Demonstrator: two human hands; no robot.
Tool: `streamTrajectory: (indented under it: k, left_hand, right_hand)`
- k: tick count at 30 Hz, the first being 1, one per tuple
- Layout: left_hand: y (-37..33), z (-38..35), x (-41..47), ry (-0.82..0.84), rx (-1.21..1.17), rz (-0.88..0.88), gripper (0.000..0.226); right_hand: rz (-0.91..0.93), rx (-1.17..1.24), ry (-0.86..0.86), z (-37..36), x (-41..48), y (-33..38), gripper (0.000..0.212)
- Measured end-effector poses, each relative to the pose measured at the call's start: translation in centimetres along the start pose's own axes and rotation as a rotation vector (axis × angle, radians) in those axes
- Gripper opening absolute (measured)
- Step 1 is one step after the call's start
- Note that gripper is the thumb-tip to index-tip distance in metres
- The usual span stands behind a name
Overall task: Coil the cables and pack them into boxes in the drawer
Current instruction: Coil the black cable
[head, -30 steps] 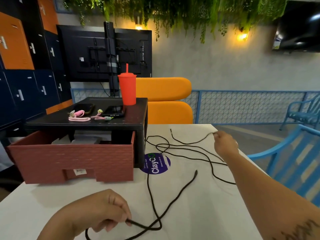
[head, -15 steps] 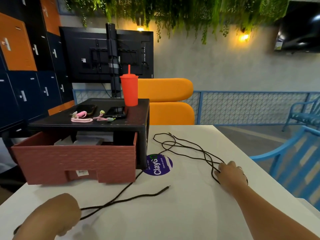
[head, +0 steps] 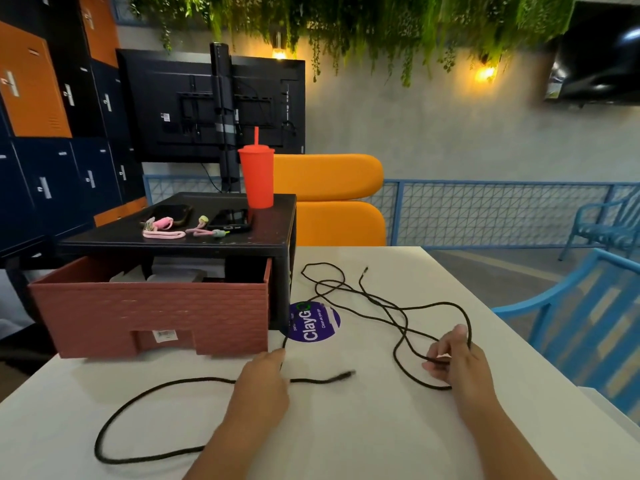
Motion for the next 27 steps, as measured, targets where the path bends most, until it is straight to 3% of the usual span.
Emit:
streamTrajectory:
  k: [2, 4, 8, 11, 14, 16, 18, 21, 24, 27]
  left_hand:
    - [0.3, 0.3, 0.1, 0.036, -0.056, 0.024, 0.041]
    - [0.9, 1.4, -0.3, 0.177, -0.069, 0.105, 0.039]
    - [2.2, 5.0, -1.2, 0.469, 0.000, 0.162, 0.031]
    - [2.5, 7.0, -1.8, 0.524, 0.120, 0.249, 0.035]
    - [2.6, 5.1, -1.4, 0.412, 0.174, 0.018, 0.016]
    - [1.3, 3.1, -0.9, 0.288, 0.118, 0.013, 0.004]
    - [0.1, 0.2, -0.4, 0.217, 0.097, 0.015, 0.030]
    - [-1.2, -1.1, 0.0, 0.069, 0.168, 0.024, 0.017]
    - [-1.7, -1.4, 0.0, 0.126, 0.075, -0.037, 0.004]
    - [-1.9, -0.4, -0.7, 0.402, 0.011, -0.152, 0.017]
  right_hand:
    - [0.001, 0.039, -0.052, 0.7, -0.1, 0.2, 0.054]
    - [-0.008, 0.065, -0.117, 1.4, 0.2, 0.3, 0.050]
    - [-0.003, 0.035, -0.219, 1.9, 1.0, 0.2, 0.021]
    - [0.009, -0.081, -0.301, 2.1, 0.9, 0.8, 0.061]
    - [-0.001, -0.216, -0.241, 1.7, 1.2, 1.0, 0.070]
    - [-0.033, -0.365, -0.175, 1.2, 1.6, 0.3, 0.069]
    - [-0.032, -0.507, -0.131, 0.7, 1.5, -0.2, 0.068]
    - [-0.022, -0.673, -0.069, 0.2, 1.1, -0.4, 0.065]
    - [-0.005, -0.820, 0.004, -0.3, 1.1, -0.6, 0.061]
    - [0.051, -0.948, 0.035, -0.8, 1.0, -0.7, 0.051]
Point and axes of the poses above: each hand's wrist, its own x-axis towards the middle knuckle, its own z-axis out of the back of the hand, y = z × x, the point moved 3 cm from there along x, towards the middle knuckle, and after that the axes turned 4 degrees about -z, right-handed, at the moved point
